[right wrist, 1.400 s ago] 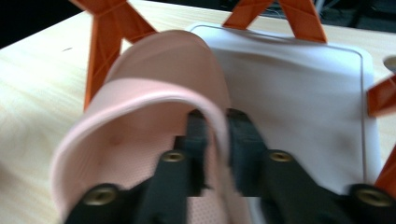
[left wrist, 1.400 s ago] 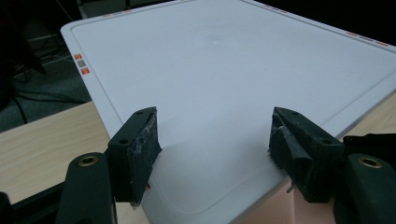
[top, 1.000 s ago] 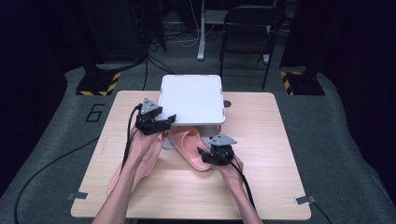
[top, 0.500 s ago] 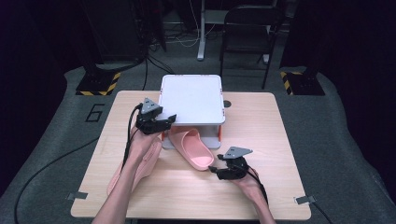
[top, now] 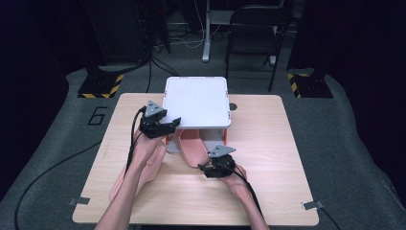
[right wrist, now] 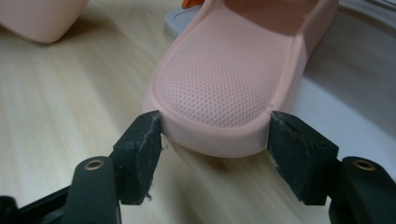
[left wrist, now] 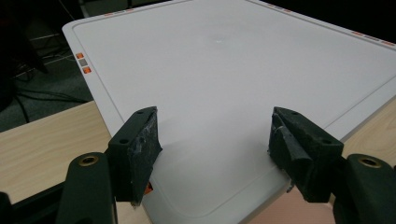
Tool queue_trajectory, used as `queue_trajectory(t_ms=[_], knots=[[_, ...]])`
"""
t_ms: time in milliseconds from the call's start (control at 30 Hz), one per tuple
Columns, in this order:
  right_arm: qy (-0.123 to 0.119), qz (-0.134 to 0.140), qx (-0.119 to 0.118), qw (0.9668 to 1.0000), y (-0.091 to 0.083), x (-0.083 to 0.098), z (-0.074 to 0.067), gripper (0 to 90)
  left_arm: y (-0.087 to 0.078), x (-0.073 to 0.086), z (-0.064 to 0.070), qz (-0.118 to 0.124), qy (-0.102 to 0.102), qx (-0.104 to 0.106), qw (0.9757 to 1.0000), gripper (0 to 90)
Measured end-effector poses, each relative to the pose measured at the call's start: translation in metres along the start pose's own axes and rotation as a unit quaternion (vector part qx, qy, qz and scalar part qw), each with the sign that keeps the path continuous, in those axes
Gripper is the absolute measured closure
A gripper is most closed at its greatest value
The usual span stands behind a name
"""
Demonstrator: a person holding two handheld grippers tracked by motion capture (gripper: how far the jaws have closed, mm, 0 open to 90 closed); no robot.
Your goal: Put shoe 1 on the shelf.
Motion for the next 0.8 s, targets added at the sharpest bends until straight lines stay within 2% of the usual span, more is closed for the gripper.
queue_trajectory(t_ms=[200, 233, 333, 433, 467, 567, 600, 633, 667, 733, 767, 800], knots=[[0.006, 0.004, 0.03, 0.9995, 0.026, -0.019, 0.003, 35.8, 0.0, 0.0, 0.0, 0.0, -0.001, 0.001, 1.0, 33.2], [0.01, 0.011, 0.03, 0.9994, 0.03, -0.022, 0.002, 36.3, 0.0, 0.0, 0.0, 0.0, -0.002, 0.001, 1.0, 33.2], [0.003, 0.016, 0.041, 0.999, 0.039, -0.029, 0.002, 36.2, 0.0, 0.0, 0.0, 0.002, -0.003, 0.001, 1.0, 33.2], [0.012, 0.017, 0.056, 0.9982, 0.049, -0.036, 0.005, 36.2, 0.0, 0.0, 0.0, 0.0, -0.002, 0.001, 1.0, 33.2], [0.013, 0.014, 0.054, 0.9983, 0.05, -0.037, 0.006, 36.2, 0.0, 0.0, 0.0, 0.0, -0.003, 0.001, 1.0, 33.2], [0.002, 0.02, 0.067, 0.9975, 0.058, -0.041, 0.01, 36.0, 0.0, 0.0, 0.0, 0.002, -0.004, 0.001, 1.0, 33.2], [0.006, 0.018, 0.071, 0.9973, 0.061, -0.042, 0.009, 36.0, 0.0, 0.0, 0.0, 0.002, -0.004, 0.001, 1.0, 33.2], [-0.005, 0.018, 0.075, 0.997, 0.063, -0.043, 0.01, 35.6, 0.0, 0.0, 0.0, 0.002, -0.003, 0.001, 1.0, 33.2], [0.001, 0.019, 0.078, 0.9967, 0.064, -0.043, 0.009, 35.3, 0.0, 0.0, 0.0, 0.002, -0.004, 0.001, 1.0, 33.2], [-0.003, 0.032, 0.085, 0.9958, 0.069, -0.045, 0.01, 34.0, 0.0, 0.0, 0.0, 0.002, -0.004, 0.002, 1.0, 33.2], [0.005, 0.034, 0.086, 0.9957, 0.07, -0.046, 0.009, 33.8, 0.0, 0.0, 0.0, 0.002, -0.004, 0.001, 1.0, 33.2], [0.007, 0.02, 0.082, 0.9964, 0.069, -0.045, 0.008, 33.7, 0.0, 0.0, 0.0, 0.003, -0.004, 0.001, 1.0, 33.2]])
Point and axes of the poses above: each handheld gripper's, and its own axes: y roughly forward along the jaws, x roughly out of its underside, z roughly to its right, the point moved 7 cm from there along y, roughly forward along the jaws, and after that the axes turned 11 degrees about -y, right-handed, at the moved point
